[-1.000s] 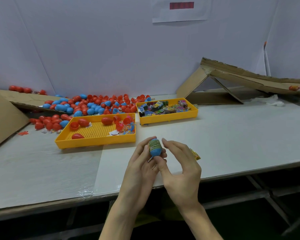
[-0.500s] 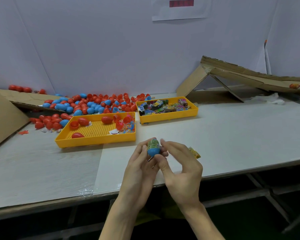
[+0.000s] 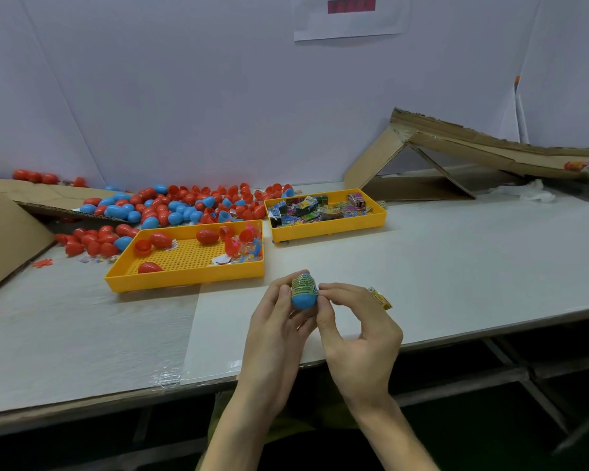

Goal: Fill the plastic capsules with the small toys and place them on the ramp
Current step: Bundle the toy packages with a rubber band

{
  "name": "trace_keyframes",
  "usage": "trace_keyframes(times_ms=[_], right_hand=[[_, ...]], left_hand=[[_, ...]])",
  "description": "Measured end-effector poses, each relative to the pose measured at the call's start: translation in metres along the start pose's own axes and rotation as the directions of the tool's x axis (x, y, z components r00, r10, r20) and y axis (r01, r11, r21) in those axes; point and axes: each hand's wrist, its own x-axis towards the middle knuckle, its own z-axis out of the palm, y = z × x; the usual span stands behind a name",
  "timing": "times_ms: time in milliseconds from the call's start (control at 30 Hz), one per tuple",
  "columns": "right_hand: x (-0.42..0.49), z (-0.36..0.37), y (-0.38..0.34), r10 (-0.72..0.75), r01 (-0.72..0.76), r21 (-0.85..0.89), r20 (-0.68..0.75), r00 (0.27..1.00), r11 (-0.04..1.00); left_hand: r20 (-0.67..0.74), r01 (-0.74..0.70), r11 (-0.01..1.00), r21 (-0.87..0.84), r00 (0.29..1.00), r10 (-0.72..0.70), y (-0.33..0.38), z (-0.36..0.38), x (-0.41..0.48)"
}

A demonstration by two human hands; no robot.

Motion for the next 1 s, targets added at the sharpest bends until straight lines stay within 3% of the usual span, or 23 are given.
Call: trace_keyframes(times_ms=[333,733,833,1000], right_hand=[[0.0021,-0.0004,-0.0014,0.068,-0.069,0.04,0.005,0.998,0.997],[0.0028,0.0001,-0.0002,0.013,-0.013,0.003,0.029,0.999,1.0],[0.0027,0.0001,-0.0003,0.023,-0.025,0.042,0.044,0.999,0.999],[0.0087,-0.0059,-0.0037,0.284,-0.292,0.243,0.067,0.956,0.925]], left_hand=[[0.143,-0.123,0.978,0.169,0.985,0.1,0.0006,0.002,-0.006],[0.104,-0.151,0.956,0.251,0.986,0.128,-0.0015,0.0038,-0.0057],[0.073,-0.12,0.968,0.219,0.992,0.106,0.0003,0.0045,-0.0058],[0.062,0.063,0.998,-0.02,0.996,-0.061,0.0073,0.0054,-0.0038]])
